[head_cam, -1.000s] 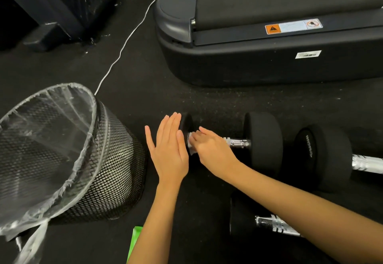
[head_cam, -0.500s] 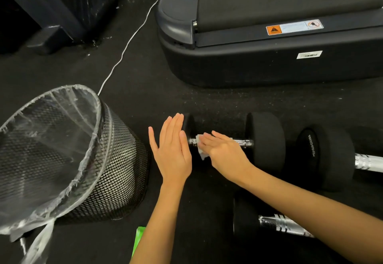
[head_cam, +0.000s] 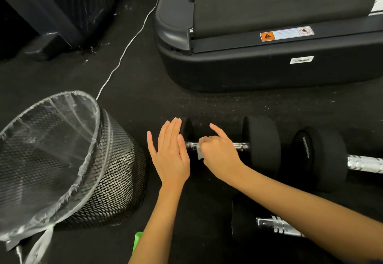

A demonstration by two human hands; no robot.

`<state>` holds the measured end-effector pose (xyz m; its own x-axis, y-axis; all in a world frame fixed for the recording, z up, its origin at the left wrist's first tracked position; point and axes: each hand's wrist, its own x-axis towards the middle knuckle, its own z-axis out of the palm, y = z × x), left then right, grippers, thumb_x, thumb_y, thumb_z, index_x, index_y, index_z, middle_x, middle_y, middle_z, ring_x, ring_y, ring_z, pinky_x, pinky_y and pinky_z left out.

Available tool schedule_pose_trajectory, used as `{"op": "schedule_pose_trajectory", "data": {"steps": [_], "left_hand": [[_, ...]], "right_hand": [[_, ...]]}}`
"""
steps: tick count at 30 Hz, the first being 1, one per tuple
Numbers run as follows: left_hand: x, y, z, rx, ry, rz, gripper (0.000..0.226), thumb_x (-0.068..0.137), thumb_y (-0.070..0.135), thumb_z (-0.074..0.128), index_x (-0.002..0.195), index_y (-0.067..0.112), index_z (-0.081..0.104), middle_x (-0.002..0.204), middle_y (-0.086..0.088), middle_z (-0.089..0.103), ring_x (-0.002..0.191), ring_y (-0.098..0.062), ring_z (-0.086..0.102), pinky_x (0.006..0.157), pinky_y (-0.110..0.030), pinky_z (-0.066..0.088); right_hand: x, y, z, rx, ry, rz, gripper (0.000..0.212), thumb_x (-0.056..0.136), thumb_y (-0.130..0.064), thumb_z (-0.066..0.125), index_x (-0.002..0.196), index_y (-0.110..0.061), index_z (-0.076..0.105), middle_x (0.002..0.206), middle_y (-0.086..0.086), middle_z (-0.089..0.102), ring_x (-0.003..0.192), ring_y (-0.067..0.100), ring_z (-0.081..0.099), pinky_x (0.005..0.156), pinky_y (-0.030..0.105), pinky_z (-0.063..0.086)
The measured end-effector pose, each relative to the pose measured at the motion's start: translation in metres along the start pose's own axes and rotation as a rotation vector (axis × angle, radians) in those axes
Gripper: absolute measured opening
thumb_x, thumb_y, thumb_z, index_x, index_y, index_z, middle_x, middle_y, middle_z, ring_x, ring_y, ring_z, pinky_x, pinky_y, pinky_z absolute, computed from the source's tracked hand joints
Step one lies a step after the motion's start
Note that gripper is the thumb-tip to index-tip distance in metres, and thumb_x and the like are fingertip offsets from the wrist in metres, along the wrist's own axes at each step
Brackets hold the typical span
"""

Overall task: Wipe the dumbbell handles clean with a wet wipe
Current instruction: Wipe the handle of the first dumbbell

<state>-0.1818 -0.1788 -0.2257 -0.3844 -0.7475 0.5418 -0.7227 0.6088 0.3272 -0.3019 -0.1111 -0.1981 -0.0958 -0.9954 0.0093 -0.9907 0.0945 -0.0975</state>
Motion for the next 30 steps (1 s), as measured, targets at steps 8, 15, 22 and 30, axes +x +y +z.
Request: {"op": "schedule_pose_trajectory", "data": {"steps": [8,15,22,30], "left_hand": [[0.000,-0.001,-0.001,-0.001,0.004,0.006,0.044,0.104,0.025,0.031,0.138,0.017,0.056,0.142,0.004,0.057,0.139,-0.012,0.044,0.124,-0.043,0.006],[0.000,0.000,0.001,0.011,0.009,0.007,0.043,0.103,0.024,0.032,0.139,0.018,0.056,0.142,0.005,0.056,0.139,-0.012,0.044,0.124,-0.044,0.007],[0.000,-0.001,0.000,-0.011,0.020,0.006,0.043,0.104,0.025,0.032,0.138,0.018,0.056,0.142,0.005,0.057,0.138,-0.012,0.044,0.124,-0.039,0.005],[0.001,-0.003,0.000,-0.019,0.009,0.010,0.043,0.104,0.025,0.032,0.138,0.018,0.057,0.141,0.005,0.057,0.138,-0.012,0.044,0.124,-0.041,0.009]], "right_hand": [[-0.009,0.002,0.010,0.100,0.040,-0.095,0.044,0.094,-0.009,0.050,0.138,-0.005,0.048,0.139,0.009,0.054,0.133,0.021,0.046,0.119,0.030,0.012],[0.003,-0.003,0.014,0.065,0.013,-0.114,0.043,0.092,-0.012,0.055,0.135,-0.006,0.052,0.135,0.009,0.058,0.129,0.019,0.050,0.118,0.029,0.007],[0.003,0.010,0.011,0.067,0.039,-0.031,0.030,0.093,-0.019,0.053,0.122,-0.016,0.061,0.109,-0.002,0.070,0.110,0.013,0.062,0.120,0.033,0.002],[-0.009,0.004,0.022,0.047,0.042,-0.153,0.053,0.087,-0.009,0.061,0.138,-0.008,0.049,0.143,0.008,0.051,0.137,0.020,0.042,0.117,0.033,0.008]]}}
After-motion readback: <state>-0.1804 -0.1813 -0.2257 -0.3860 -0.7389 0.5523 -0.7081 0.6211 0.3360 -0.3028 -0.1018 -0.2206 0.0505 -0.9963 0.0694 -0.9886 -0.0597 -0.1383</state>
